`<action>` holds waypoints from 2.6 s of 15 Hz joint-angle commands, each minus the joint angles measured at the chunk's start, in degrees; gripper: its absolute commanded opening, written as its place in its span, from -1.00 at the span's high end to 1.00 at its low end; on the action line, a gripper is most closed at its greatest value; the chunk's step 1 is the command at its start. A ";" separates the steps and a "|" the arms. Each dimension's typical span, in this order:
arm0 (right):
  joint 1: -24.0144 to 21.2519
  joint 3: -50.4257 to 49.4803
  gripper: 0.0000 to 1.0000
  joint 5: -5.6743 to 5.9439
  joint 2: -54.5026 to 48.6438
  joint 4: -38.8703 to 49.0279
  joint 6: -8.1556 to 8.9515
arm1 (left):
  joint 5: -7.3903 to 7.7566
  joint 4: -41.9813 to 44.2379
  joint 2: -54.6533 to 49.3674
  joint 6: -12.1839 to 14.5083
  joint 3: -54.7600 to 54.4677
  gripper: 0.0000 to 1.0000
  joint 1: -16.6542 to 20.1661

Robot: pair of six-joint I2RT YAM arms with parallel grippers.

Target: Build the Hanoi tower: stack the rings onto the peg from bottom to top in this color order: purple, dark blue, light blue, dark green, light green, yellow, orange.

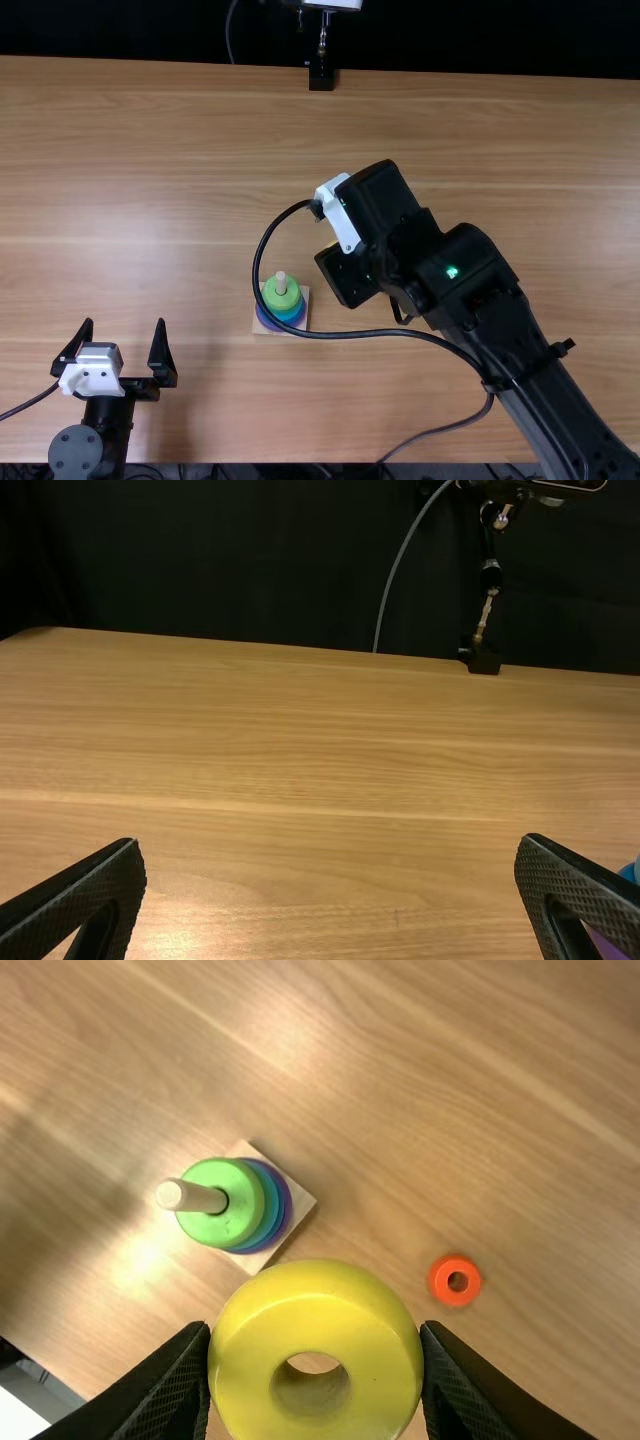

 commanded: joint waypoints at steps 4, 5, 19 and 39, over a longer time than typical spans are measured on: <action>3.39 2.06 1.00 0.08 0.82 0.19 0.11 | -0.57 -0.35 -0.62 0.74 -1.50 -1.00 0.35; 4.00 2.06 1.00 -0.02 1.09 0.30 0.21 | -0.57 -0.35 -0.62 0.63 -1.50 -1.00 0.35; 8.83 4.96 1.00 0.08 8.91 3.99 0.11 | -0.57 -0.35 -0.62 0.63 -1.50 -1.00 0.35; 8.57 4.52 -1.00 2.30 12.51 4.09 0.11 | -0.57 -0.35 -0.62 0.63 -1.50 -1.00 0.35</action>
